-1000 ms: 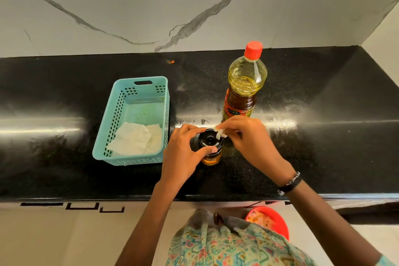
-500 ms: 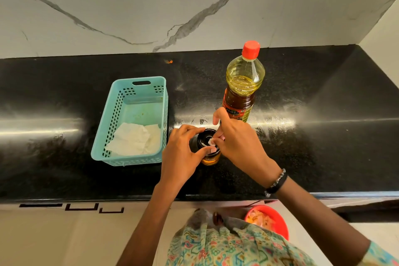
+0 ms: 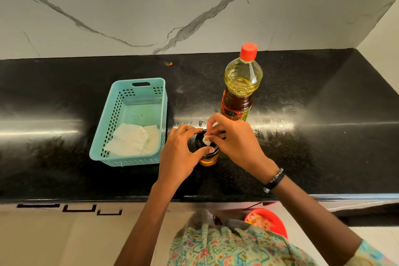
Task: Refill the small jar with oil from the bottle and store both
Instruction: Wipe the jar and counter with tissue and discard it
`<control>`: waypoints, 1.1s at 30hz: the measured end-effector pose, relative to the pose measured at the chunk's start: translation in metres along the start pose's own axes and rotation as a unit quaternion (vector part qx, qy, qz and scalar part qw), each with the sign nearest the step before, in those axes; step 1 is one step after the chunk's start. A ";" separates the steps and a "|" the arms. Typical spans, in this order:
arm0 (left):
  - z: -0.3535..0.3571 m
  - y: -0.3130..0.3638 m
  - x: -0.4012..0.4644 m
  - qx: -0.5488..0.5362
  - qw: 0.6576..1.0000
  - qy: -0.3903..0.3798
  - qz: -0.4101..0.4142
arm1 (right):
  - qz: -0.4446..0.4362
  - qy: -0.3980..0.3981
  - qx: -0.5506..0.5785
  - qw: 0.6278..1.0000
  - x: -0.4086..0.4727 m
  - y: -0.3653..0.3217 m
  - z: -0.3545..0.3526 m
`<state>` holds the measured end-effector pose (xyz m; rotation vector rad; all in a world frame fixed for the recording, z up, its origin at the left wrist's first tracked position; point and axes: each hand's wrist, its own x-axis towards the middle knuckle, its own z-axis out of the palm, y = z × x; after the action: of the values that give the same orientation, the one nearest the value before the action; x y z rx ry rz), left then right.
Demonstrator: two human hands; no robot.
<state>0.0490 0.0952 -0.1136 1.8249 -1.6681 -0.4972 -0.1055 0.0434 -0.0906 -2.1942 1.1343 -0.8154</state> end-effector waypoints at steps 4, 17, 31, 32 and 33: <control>-0.001 -0.001 0.001 -0.003 1.000 0.001 -0.005 | -0.021 -0.014 -0.020 0.999 0.007 0.004 0.000; -0.001 -0.005 0.003 -0.039 0.999 0.002 -0.006 | 0.175 0.096 0.123 0.972 -0.030 0.030 0.018; -0.010 -0.011 0.022 -0.067 0.996 -0.058 0.001 | 0.179 0.164 0.194 0.951 -0.034 0.027 0.032; -0.011 -0.012 0.023 -0.072 0.995 -0.065 0.004 | 0.181 0.152 0.178 0.955 -0.031 0.032 0.034; -0.013 -0.012 0.025 -0.076 0.995 -0.071 0.007 | 0.185 0.133 0.158 0.961 -0.028 0.038 0.037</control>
<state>0.0696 0.0735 -0.1090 1.6994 -1.6852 -0.7419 -0.1121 0.0549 -0.1487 -1.5808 1.3806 -1.0585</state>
